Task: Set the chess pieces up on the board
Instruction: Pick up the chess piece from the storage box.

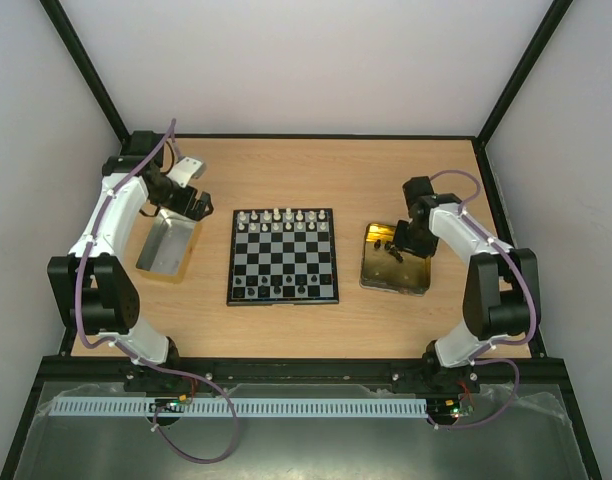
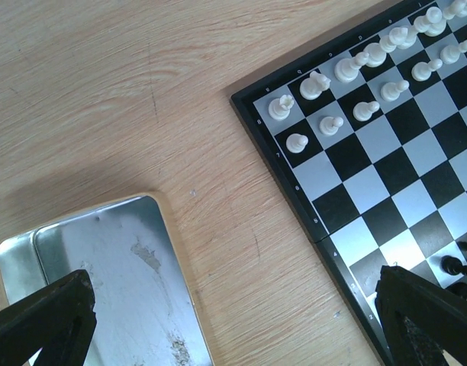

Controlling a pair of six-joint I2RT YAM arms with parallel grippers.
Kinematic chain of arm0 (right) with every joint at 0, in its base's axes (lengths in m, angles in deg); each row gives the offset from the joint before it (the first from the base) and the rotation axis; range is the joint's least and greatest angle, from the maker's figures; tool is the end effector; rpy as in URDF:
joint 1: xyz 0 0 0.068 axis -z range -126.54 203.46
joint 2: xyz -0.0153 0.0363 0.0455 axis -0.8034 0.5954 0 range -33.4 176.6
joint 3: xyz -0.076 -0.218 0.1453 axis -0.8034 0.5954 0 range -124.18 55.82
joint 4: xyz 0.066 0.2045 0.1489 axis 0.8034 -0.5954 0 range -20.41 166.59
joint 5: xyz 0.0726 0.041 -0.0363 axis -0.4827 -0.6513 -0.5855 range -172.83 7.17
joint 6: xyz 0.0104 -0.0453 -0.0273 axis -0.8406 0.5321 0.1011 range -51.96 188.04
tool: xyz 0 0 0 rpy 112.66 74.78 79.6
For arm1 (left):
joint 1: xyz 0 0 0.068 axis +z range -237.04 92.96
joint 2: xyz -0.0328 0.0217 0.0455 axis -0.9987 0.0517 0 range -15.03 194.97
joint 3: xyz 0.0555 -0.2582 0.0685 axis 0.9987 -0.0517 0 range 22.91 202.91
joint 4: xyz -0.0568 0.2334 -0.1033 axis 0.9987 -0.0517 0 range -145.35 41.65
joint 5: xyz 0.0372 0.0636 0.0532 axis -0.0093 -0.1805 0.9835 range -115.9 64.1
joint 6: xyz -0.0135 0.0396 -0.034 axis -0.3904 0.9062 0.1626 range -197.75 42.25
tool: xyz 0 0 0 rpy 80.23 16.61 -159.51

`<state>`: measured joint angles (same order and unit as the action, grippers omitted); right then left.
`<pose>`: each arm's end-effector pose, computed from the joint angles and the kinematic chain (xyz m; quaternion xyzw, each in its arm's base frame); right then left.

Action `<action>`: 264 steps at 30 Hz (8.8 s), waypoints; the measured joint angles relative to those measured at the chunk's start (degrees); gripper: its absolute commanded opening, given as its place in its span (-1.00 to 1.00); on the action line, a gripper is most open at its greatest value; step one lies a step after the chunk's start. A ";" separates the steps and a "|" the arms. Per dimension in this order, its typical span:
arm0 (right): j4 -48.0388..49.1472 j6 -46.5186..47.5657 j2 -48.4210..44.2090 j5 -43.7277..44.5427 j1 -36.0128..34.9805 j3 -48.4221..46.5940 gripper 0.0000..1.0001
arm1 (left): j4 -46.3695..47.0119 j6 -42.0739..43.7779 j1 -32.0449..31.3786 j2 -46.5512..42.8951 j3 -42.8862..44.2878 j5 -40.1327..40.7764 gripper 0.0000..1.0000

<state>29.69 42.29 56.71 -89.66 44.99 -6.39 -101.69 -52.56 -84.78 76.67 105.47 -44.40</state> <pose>0.2900 0.0474 0.2103 0.1409 0.9794 0.0952 0.1089 0.3293 0.0017 0.3022 0.2281 0.9319 -0.0960 0.2651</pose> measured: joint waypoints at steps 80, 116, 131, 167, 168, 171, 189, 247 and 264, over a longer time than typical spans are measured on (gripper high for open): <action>8.81 -36.06 6.03 -3.98 0.96 3.98 0.06 | -0.42 2.14 0.66 -1.92 -7.58 0.55 0.99; 9.20 -35.12 9.84 -5.09 0.98 1.38 0.04 | -0.42 1.84 0.66 -1.92 -8.39 1.22 0.99; 2.99 -32.15 0.61 -3.74 0.98 3.41 -0.02 | -0.31 1.84 0.66 -1.92 -8.79 1.20 0.99; -1.99 -23.89 1.55 -6.51 0.98 11.56 -0.44 | 1.68 -1.18 1.05 1.75 -6.34 1.97 0.99; -1.84 -23.89 1.55 -6.51 0.98 11.56 -0.44 | 1.68 -1.20 1.05 1.75 -6.34 2.03 0.99; -1.68 -23.82 1.62 -6.56 0.98 11.32 -0.37 | 1.68 -1.27 1.05 1.75 -6.32 2.14 0.99; -5.62 -19.63 6.05 -4.07 0.98 -4.02 -0.13 | 1.53 -1.33 1.03 2.05 -5.46 3.06 0.99; -1.55 -4.13 18.25 3.76 2.56 -9.42 -0.09 | 0.44 -0.68 1.03 2.03 -5.79 4.35 0.99; 0.74 -2.89 18.73 2.32 2.99 -9.73 -0.95 | -0.35 -0.57 0.92 2.03 -5.84 4.11 0.99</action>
<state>30.43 39.40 75.44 -87.35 47.98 -16.12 -102.04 -53.13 -83.86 78.70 99.64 -40.29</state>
